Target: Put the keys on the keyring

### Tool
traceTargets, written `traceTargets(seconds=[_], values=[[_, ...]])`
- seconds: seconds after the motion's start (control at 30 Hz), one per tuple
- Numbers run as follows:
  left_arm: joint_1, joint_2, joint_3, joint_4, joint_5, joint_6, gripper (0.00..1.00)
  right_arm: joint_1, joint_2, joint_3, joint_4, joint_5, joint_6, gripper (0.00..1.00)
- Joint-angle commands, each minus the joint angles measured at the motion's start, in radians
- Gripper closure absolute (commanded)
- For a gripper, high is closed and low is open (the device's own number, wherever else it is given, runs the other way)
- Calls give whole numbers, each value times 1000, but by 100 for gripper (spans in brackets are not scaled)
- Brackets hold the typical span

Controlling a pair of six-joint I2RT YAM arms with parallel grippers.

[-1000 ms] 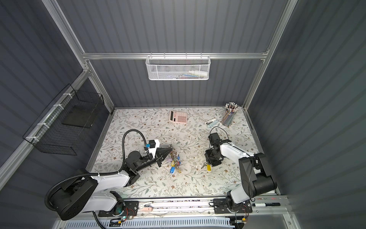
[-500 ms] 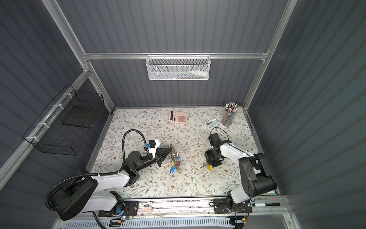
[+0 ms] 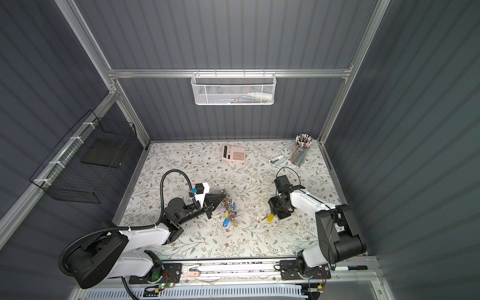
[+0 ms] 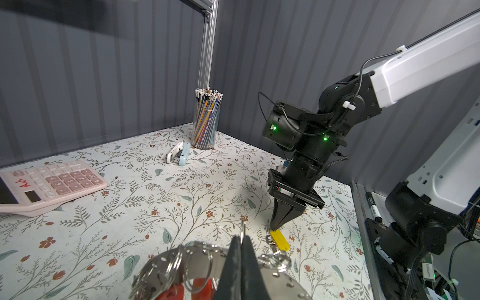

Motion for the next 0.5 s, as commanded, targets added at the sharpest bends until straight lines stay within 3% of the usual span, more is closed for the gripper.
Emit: traceTargets(seconds=[0.0,0.27,0.4,0.47], values=[[-4,-9,19,88,13,-3,100,-4,-43,-15,28,27,-45,100],[-4,-5,22,83,13,0,100,-3,-117,-50,94,49,-125,100],[-4,3,24,92,16,-4,100,-3,-89,9,-72,83,-99,59],[-4,6,24,93,16,-6,100,0,-66,21,-71,50,-90,53]])
